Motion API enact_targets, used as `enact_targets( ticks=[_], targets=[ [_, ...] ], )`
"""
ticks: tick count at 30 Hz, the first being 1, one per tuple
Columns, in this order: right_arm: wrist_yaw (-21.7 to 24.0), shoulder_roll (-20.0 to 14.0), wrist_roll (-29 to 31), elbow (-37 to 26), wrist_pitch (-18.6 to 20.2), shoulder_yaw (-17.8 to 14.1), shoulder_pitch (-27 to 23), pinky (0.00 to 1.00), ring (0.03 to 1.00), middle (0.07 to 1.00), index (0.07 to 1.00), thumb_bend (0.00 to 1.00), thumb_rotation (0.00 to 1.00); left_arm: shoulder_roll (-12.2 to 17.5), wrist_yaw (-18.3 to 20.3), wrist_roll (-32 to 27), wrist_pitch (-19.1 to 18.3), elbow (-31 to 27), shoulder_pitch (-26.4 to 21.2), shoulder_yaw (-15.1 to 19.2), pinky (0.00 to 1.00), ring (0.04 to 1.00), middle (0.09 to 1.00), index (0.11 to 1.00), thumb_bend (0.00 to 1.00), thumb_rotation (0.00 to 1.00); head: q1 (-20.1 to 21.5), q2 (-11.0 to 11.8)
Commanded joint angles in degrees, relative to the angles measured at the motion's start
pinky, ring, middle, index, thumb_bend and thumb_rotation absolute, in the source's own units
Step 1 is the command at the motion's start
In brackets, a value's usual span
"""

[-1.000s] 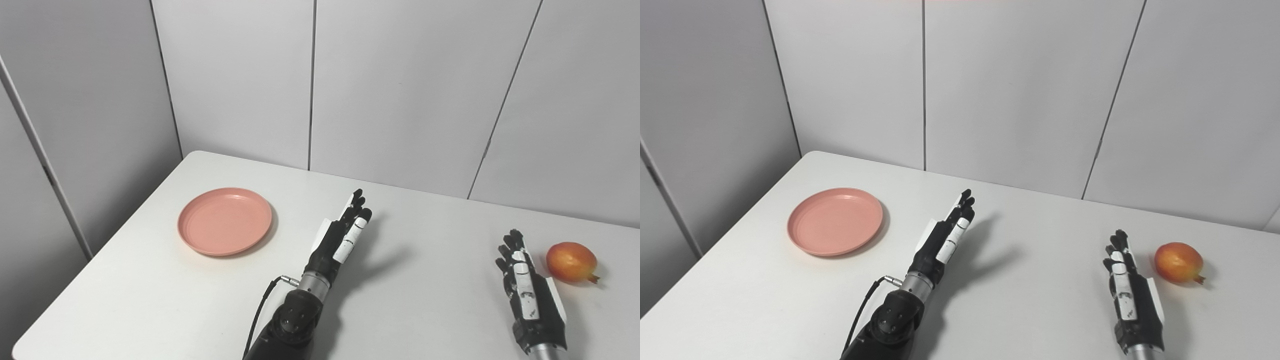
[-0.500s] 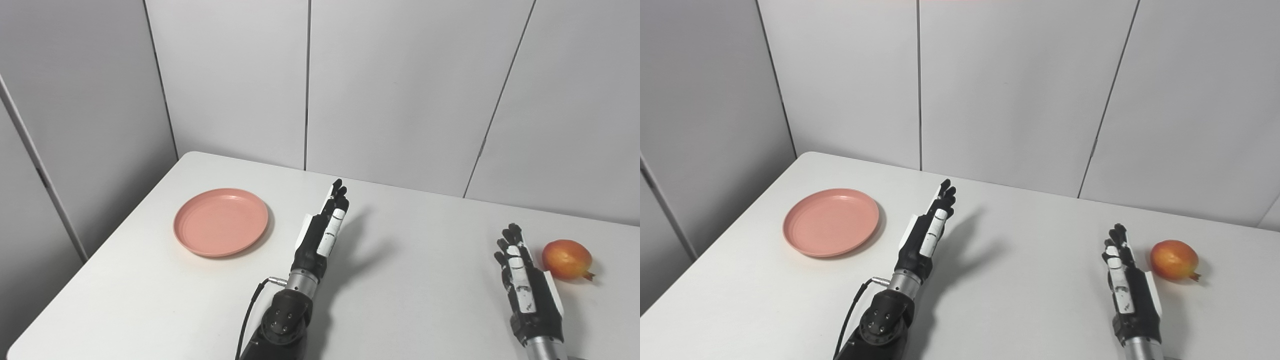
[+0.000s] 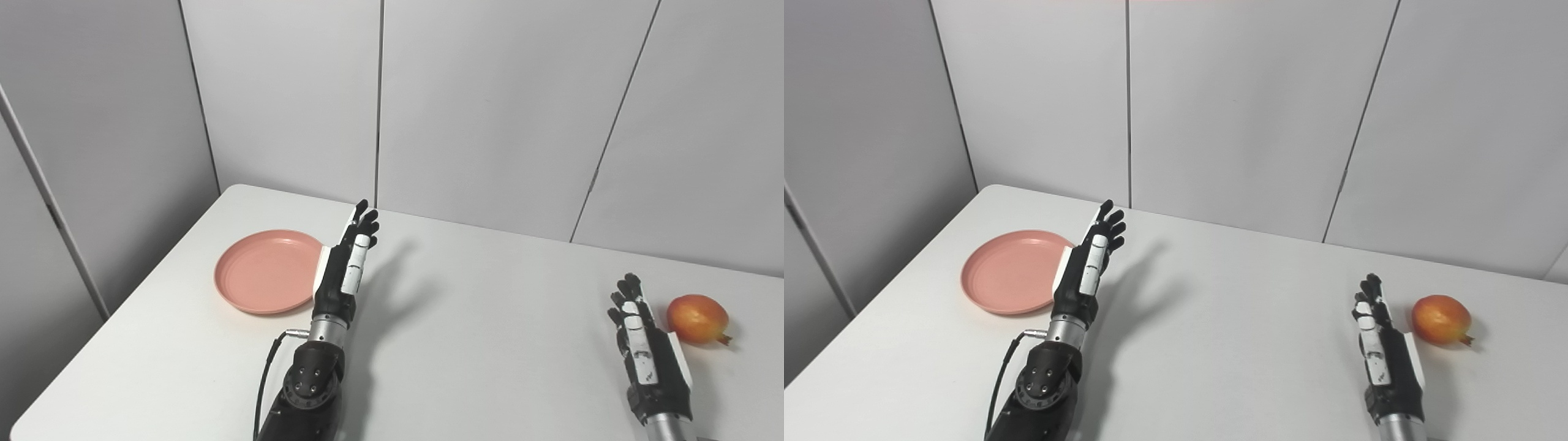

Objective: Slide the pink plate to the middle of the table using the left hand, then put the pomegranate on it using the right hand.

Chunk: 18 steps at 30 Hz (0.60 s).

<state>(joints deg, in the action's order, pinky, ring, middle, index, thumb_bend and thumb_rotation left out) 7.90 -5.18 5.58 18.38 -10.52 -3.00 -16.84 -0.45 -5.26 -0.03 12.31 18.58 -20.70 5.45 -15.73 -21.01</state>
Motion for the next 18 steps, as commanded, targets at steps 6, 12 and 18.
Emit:
enact_targets(
  ticks=[6,12,18],
  targets=[
    [-0.77,0.65,-0.1,1.47,-3.82,-0.1,0.62,1.0,0.995,1.0,1.0,0.42,0.92,3.16,1.05,-2.41,-4.28,-4.56,-3.42,1.55,0.85,0.883,0.893,0.894,0.67,1.0,-0.06,-0.22],
    [-0.83,0.62,-0.06,1.5,-3.9,0.13,0.52,1.0,0.998,1.0,1.0,0.44,0.91,5.6,1.4,-2.77,-7.31,-6.52,-3.96,2.42,0.84,0.859,0.865,0.861,0.7,1.0,0.06,0.47],
    [-0.9,0.58,-0.22,2.18,-4.76,0.24,0.58,1.0,0.995,1.0,1.0,0.42,0.93,9.36,2.37,-3.67,-5.92,-4.75,-4.55,3.61,0.83,0.834,0.836,0.824,0.69,1.0,-0.32,0.67]
  ],
)
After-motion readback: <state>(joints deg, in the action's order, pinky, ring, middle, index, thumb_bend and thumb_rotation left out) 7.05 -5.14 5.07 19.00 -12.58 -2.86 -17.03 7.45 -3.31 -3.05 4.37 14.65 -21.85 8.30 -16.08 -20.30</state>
